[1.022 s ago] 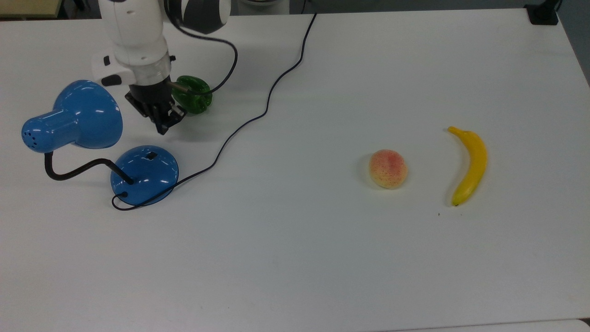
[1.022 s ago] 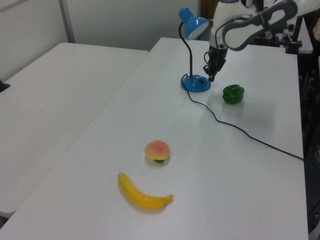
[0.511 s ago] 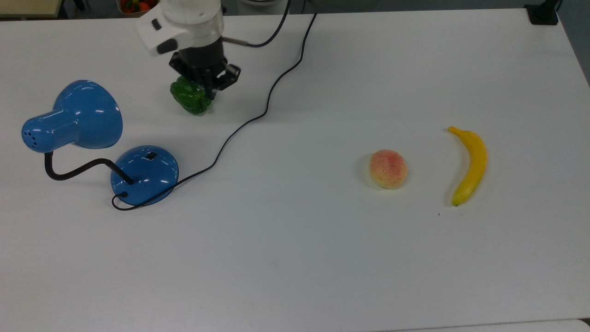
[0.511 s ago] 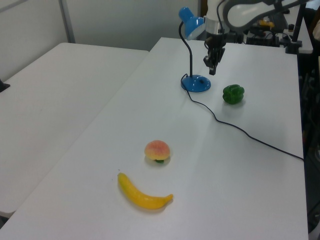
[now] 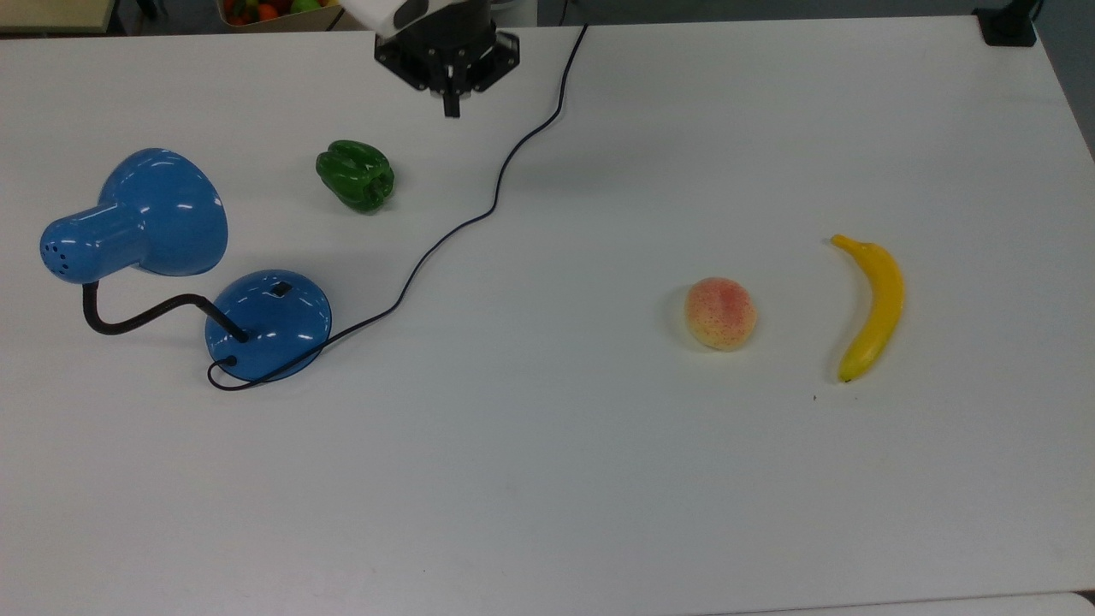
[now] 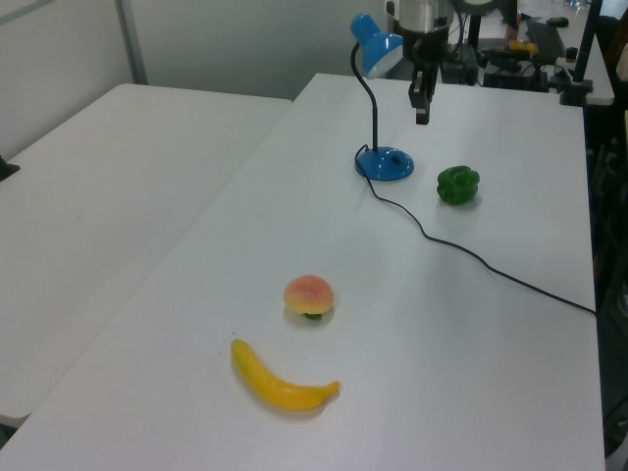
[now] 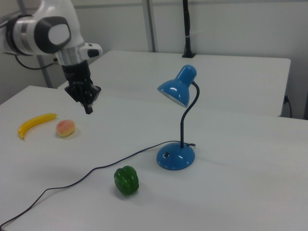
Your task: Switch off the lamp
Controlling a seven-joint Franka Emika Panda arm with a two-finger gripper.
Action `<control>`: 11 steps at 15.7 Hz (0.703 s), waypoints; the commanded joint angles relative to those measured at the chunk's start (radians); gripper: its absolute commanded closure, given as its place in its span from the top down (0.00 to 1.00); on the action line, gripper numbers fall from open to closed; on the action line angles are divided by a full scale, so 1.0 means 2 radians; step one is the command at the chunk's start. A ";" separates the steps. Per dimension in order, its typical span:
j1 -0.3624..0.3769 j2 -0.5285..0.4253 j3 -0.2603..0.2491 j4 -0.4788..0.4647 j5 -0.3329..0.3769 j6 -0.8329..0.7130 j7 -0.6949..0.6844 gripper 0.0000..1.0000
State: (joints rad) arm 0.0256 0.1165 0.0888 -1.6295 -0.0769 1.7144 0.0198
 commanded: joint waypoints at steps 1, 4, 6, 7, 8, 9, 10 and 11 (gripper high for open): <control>0.048 -0.041 -0.041 -0.004 0.003 -0.036 -0.041 0.00; 0.044 -0.054 -0.041 -0.004 0.004 -0.045 -0.041 0.08; 0.042 -0.055 -0.042 -0.004 0.005 -0.052 -0.034 0.42; 0.042 -0.058 -0.042 -0.004 0.005 -0.054 -0.033 0.53; 0.042 -0.058 -0.042 -0.004 0.005 -0.054 -0.033 0.60; 0.042 -0.058 -0.042 -0.004 0.005 -0.055 -0.033 0.64; 0.042 -0.059 -0.042 -0.004 0.005 -0.055 -0.033 0.80; 0.040 -0.059 -0.042 -0.004 0.005 -0.055 -0.033 0.97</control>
State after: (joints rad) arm 0.0966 0.0149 0.0190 -1.6274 -0.0763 1.6243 -0.0308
